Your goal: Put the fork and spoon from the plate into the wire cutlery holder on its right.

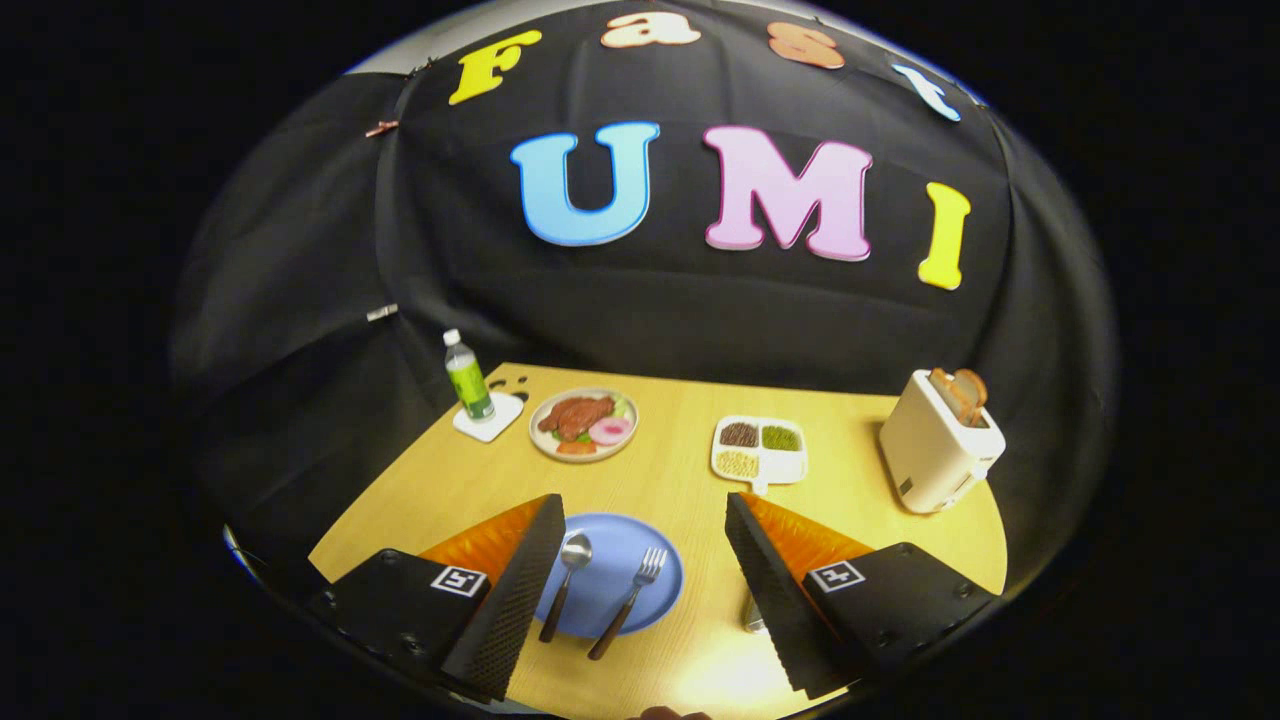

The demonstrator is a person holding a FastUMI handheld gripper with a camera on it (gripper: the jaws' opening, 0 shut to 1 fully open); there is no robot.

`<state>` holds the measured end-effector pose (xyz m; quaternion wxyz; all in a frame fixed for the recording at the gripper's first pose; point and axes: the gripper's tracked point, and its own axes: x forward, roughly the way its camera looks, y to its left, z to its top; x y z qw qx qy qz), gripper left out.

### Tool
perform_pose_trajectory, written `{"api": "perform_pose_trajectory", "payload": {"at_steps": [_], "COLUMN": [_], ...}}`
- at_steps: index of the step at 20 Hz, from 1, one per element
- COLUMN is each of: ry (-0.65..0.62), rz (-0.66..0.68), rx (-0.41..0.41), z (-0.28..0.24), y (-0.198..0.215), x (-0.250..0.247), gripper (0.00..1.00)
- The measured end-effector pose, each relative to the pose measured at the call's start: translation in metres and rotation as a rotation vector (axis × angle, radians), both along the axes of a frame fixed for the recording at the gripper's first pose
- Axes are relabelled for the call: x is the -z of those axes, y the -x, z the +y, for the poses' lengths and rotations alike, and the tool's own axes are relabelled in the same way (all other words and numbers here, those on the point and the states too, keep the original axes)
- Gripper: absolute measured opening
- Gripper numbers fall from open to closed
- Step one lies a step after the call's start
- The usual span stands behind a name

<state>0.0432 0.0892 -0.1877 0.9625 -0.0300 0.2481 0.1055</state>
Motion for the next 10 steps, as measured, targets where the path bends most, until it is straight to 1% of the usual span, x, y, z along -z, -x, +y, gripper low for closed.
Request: {"api": "perform_pose_trajectory", "payload": {"at_steps": [3,5,10], "ry": [0.051,0.092,0.140], "rz": [0.100,0.168,0.304], "rx": [-0.040,-0.048,-0.091], "z": [0.008,0.009,0.015], "y": [-0.002,0.001,0.006], "x": [0.047,0.076,0.136], "gripper": [1.00,1.00,1.00]}}
